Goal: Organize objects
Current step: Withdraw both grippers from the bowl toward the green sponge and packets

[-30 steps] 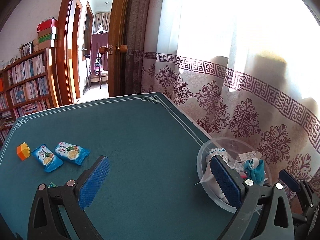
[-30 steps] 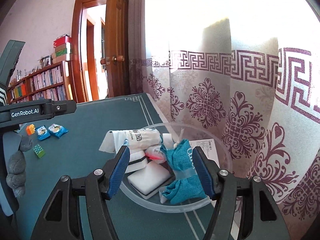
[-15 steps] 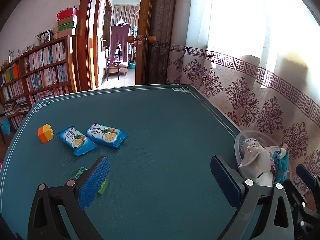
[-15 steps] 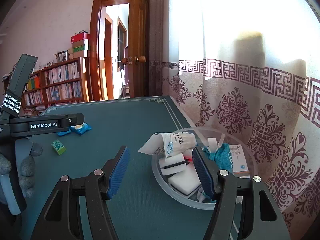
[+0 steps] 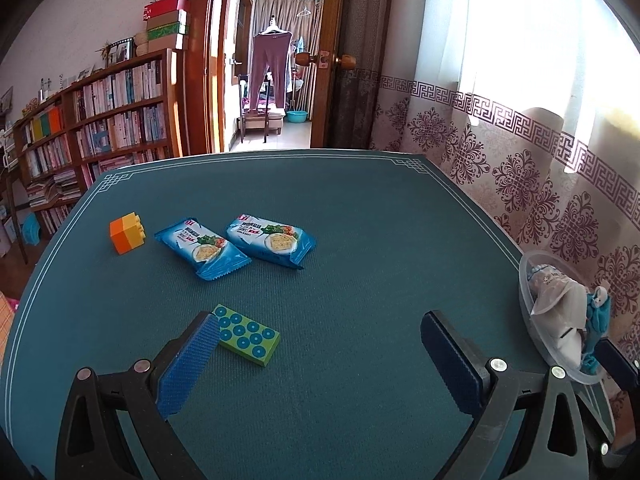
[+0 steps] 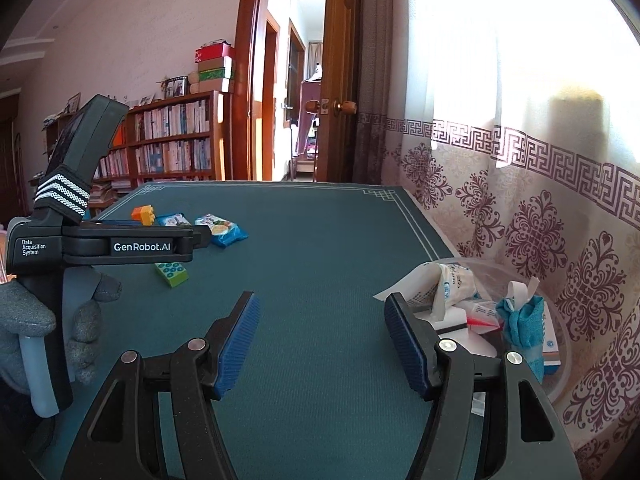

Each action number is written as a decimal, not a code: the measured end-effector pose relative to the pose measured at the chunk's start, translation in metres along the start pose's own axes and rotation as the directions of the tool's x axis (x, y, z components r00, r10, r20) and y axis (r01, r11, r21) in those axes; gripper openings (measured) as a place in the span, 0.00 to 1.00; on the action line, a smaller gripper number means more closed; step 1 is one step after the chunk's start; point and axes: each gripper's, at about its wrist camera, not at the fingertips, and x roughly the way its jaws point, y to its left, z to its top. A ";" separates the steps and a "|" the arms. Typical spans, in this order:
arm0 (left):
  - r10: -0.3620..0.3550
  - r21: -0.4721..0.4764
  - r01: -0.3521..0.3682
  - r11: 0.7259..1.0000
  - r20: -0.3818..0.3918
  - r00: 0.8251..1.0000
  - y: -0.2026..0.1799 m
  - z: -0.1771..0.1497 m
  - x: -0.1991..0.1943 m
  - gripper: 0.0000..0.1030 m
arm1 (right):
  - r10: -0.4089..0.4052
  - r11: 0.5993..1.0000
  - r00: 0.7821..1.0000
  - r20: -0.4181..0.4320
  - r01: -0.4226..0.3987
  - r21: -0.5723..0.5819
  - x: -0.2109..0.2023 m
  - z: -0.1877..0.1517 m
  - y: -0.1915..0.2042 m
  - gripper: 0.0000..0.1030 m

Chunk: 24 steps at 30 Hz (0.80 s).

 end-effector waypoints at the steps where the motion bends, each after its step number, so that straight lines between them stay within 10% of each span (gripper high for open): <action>1: 0.003 -0.005 -0.003 1.000 -0.005 1.000 0.003 -0.001 0.001 1.00 | 0.012 1.000 1.000 -0.010 -0.012 -0.006 0.003 -0.001 0.003 0.66; 24: 0.179 -0.147 -0.189 0.971 -0.080 0.981 0.105 -0.012 0.017 1.00 | 0.194 0.981 0.957 -0.215 -0.195 0.018 0.074 -0.014 0.036 0.67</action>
